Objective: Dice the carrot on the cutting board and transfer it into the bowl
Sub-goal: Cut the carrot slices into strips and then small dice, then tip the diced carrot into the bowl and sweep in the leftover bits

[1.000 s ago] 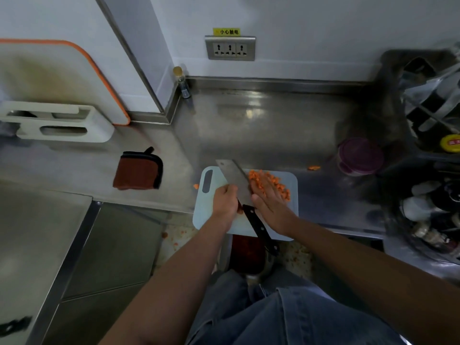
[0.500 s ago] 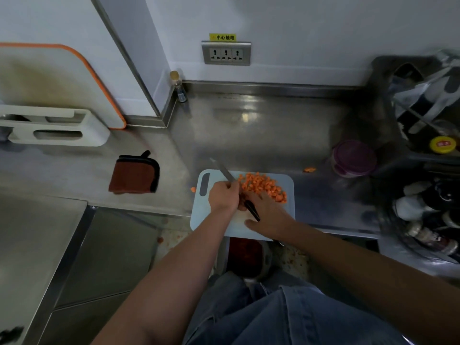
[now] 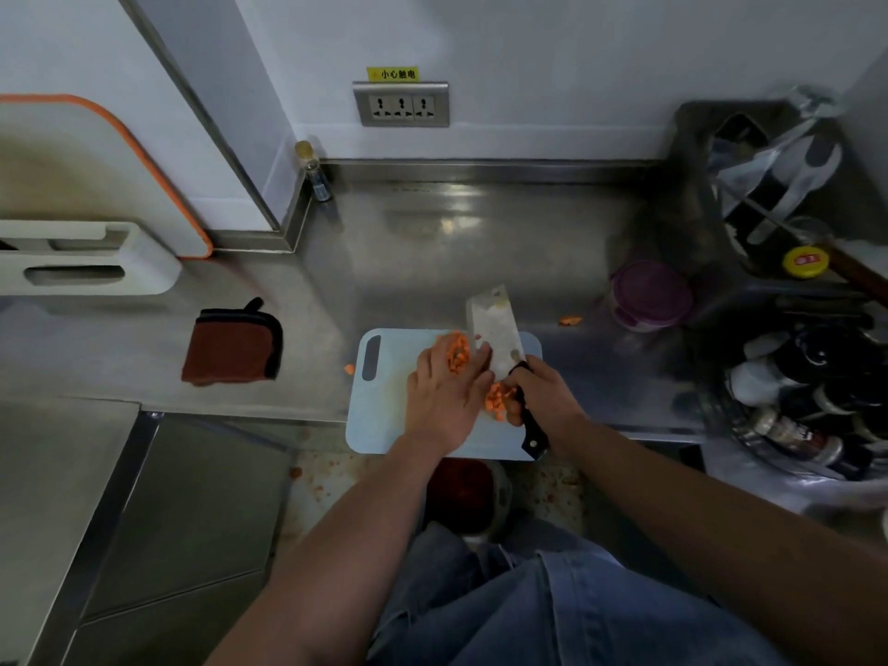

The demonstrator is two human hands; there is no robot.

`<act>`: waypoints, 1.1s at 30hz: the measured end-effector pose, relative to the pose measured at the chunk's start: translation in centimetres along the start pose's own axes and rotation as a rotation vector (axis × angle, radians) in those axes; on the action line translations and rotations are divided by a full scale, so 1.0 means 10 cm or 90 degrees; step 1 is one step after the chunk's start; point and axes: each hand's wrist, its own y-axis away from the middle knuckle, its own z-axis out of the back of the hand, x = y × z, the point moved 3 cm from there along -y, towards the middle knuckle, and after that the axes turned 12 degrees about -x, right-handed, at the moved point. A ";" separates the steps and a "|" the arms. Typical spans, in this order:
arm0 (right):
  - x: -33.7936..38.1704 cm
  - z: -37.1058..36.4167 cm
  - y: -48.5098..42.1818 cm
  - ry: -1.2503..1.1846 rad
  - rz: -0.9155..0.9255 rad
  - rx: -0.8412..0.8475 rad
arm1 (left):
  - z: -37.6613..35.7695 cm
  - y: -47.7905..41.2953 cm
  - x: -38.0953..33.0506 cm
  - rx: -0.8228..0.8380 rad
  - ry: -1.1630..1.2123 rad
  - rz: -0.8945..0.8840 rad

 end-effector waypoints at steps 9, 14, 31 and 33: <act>-0.07 0.15 0.01 -0.006 -0.030 -0.005 | -0.03 -0.06 -0.12 0.025 -0.008 -0.014; -0.06 0.23 0.05 0.020 -0.009 -0.009 | -0.04 -0.08 -0.11 0.021 -0.033 0.109; 0.00 0.67 -0.15 0.401 0.302 -0.125 | 0.02 -0.16 -0.20 -0.108 -0.208 0.011; -0.03 0.73 -0.15 0.543 0.347 -0.139 | -0.03 -0.13 -0.14 -0.099 -0.187 0.034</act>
